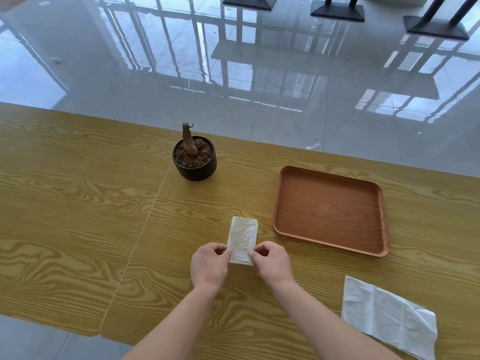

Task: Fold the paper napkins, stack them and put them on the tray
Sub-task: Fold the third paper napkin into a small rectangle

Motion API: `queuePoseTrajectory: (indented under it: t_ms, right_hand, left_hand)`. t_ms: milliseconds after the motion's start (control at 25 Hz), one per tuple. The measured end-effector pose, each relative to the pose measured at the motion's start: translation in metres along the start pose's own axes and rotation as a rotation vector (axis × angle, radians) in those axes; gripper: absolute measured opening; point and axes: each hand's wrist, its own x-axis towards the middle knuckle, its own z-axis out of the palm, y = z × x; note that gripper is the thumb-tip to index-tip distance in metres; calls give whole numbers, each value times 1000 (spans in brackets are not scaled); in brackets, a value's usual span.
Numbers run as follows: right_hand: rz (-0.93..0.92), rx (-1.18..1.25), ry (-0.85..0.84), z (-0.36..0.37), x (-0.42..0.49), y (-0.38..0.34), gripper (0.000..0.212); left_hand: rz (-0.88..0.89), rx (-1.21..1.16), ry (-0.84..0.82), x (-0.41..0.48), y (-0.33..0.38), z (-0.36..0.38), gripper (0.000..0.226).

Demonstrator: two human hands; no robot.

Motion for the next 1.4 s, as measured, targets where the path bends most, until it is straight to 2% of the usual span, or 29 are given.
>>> queuePoseTrajectory:
  t_ms: [600,760,1400]
  right_hand:
    - [27,-52,-1,0,4,2,11]
    - [48,0,8,-4,8,1,11]
    - [50,-118,-21,-7,4,-4,15]
  left_hand:
    - [11,50,-23,6,-6,5,8]
    - [6,37,-9,5,-8,4,9]
    - [22,81,-30,6,0,3,11]
